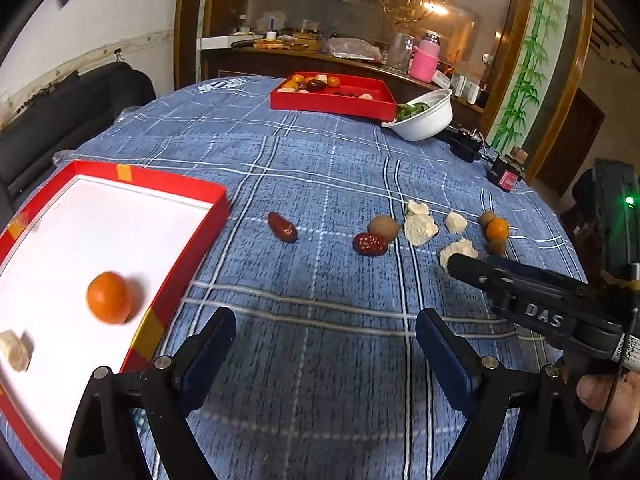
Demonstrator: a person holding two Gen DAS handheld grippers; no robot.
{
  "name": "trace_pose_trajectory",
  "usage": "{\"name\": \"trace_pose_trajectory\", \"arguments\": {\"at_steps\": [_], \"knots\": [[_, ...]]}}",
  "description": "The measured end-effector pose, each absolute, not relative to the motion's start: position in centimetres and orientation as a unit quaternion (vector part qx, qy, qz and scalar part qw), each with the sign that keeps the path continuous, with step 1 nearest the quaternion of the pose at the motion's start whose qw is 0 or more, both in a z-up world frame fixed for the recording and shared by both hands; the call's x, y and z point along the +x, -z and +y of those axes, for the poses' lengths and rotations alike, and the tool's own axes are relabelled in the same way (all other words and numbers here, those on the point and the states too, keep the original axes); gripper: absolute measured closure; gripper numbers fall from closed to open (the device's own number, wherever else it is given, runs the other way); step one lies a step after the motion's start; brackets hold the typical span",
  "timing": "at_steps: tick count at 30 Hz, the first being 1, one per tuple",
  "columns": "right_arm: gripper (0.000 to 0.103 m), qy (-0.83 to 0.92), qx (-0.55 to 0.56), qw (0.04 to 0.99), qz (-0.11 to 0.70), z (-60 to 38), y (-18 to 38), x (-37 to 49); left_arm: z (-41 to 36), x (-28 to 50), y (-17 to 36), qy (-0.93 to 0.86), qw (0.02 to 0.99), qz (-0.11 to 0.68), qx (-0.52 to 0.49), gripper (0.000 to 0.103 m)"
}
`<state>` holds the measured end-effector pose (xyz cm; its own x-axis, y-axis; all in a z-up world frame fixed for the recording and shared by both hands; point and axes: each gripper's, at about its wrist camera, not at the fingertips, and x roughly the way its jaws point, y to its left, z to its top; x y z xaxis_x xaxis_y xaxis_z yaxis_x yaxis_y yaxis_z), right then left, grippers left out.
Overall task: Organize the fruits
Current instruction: 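Grasp a white cube with the right tool while the left tool grasps a dark red date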
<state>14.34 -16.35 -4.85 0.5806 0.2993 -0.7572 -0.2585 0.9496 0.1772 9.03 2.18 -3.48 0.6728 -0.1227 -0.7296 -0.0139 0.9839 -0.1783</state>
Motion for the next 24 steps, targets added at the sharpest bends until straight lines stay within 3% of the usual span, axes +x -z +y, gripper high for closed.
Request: {"name": "trace_pose_trajectory", "arguments": {"at_steps": [1,8,9,10,14,18,22,24], "knots": [[0.049,-0.159,0.027,0.886,0.435,-16.4,5.1,14.7,2.0,9.4,3.6,0.031,0.91,0.404,-0.085,0.012],[0.064,-0.159,0.029,0.886,0.434,-16.1,5.5,16.2,0.8,12.4,4.5,0.046,0.904,0.417,-0.078,0.019],[0.076,-0.161,0.026,0.887,0.433,-16.0,5.6,16.2,0.5,12.7,4.6,0.047,0.904,0.418,-0.077,0.02],[0.08,-0.169,0.027,0.882,0.439,-15.9,5.9,16.1,0.3,13.1,4.6,0.048,0.904,0.418,-0.076,0.02],[0.084,-0.169,0.019,0.883,0.437,-15.8,6.3,16.1,-0.6,14.6,5.0,0.05,0.902,0.422,-0.073,0.023],[0.087,-0.178,0.045,0.88,0.438,-16.6,6.4,16.4,-1.2,16.3,5.6,0.053,0.895,0.437,-0.071,0.041],[0.087,-0.177,0.05,0.88,0.437,-16.9,6.3,16.5,-2.1,17.2,5.8,0.055,0.898,0.433,-0.058,0.043],[0.087,-0.178,0.057,0.881,0.435,-17.4,6.1,16.6,-2.4,17.7,6.0,0.053,0.898,0.434,-0.054,0.052]]}}
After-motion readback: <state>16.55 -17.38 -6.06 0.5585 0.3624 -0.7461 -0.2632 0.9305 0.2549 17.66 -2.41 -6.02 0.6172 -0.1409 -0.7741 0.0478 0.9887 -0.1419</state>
